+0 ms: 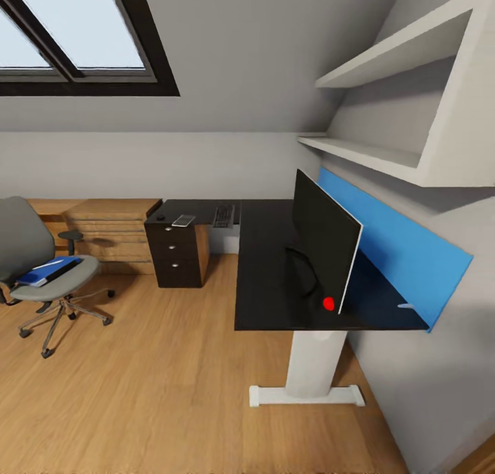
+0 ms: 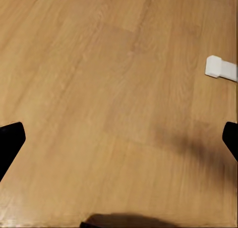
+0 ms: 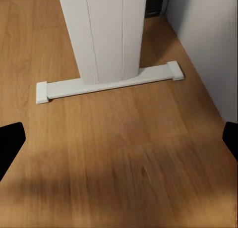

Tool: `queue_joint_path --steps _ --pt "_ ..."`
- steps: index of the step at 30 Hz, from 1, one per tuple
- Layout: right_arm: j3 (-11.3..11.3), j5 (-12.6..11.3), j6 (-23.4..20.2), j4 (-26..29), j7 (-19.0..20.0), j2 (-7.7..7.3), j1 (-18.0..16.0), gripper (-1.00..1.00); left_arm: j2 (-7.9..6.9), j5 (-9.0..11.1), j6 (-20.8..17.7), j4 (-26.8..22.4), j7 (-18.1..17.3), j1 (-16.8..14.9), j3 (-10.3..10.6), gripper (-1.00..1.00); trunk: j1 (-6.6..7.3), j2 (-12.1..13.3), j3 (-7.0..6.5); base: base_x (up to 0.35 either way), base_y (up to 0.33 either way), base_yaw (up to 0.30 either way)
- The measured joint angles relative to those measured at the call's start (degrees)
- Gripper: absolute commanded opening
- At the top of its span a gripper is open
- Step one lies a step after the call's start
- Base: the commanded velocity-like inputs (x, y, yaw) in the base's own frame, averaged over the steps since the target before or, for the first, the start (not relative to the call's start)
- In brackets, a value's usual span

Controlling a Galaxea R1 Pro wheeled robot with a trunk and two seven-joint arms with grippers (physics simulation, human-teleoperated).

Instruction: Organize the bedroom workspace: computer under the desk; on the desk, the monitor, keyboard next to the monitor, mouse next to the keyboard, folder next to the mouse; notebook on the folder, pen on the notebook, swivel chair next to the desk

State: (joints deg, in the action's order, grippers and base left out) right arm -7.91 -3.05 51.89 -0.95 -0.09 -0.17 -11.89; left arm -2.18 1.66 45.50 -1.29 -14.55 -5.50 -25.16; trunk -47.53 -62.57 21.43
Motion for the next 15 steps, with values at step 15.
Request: queue_joint_path --steps 15 --pt "0.00 0.00 -0.06 0.00 0.03 0.04 0.00 1.00 0.00 0.00 -0.82 -0.01 0.00 0.00 0.00 1.00 0.02 0.00 0.00 -0.024 -0.037 0.000"
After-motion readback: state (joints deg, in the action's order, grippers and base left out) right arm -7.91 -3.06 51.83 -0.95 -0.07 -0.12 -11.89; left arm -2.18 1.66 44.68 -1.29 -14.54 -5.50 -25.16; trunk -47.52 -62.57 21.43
